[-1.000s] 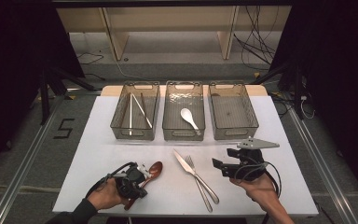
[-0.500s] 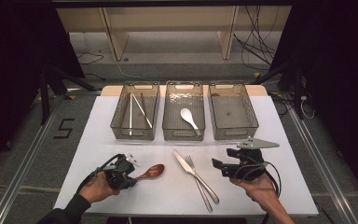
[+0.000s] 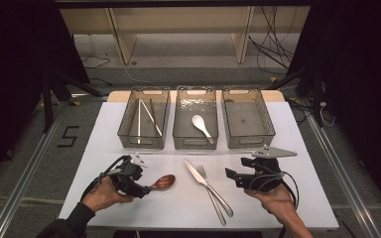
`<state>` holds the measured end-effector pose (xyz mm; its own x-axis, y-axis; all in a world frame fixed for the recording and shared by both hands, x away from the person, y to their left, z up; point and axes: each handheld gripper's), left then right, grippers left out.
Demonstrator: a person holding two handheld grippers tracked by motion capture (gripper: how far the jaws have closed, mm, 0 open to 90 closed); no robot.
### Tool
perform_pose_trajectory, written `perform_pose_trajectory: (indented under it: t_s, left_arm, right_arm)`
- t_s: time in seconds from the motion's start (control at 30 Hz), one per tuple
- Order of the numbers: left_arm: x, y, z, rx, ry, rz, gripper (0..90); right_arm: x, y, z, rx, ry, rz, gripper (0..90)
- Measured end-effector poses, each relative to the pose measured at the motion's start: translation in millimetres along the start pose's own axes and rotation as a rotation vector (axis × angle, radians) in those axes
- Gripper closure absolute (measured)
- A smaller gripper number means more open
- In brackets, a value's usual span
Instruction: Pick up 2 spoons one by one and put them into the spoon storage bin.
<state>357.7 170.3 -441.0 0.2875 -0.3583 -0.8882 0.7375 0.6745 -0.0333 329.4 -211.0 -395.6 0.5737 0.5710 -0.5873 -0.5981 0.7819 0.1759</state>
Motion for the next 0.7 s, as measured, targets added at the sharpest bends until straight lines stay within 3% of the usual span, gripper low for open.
perform_pose_trajectory:
  t_s: [0.1, 0.23, 0.5, 0.7]
  left_arm:
    - [5.6, 1.3, 3.0, 0.014, 0.034, -0.018, 29.3]
    - [15.4, 2.1, 3.6, 0.045, 0.084, -0.009, 30.6]
    - [26.3, 4.0, 2.8, 0.11, 0.164, -0.006, 50.7]
    - [28.9, 2.4, 3.7, 0.136, 0.173, -0.027, 62.4]
  right_arm:
    - [1.0, 0.8, 0.3, -0.004, 0.0, 0.002, 30.6]
    - [2.3, 1.3, 0.7, -0.003, 0.005, 0.004, 30.6]
    - [2.6, 1.6, 0.7, -0.005, 0.007, 0.003, 30.7]
    - [2.5, 1.3, 0.9, -0.005, 0.005, 0.005, 30.6]
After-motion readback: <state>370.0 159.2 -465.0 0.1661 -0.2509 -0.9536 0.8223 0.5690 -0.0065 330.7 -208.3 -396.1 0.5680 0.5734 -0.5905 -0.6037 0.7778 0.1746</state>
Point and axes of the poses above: each handheld gripper's, and its own axes: x roughly forward along the jaws, z roughly out of its top, y roughly to its left
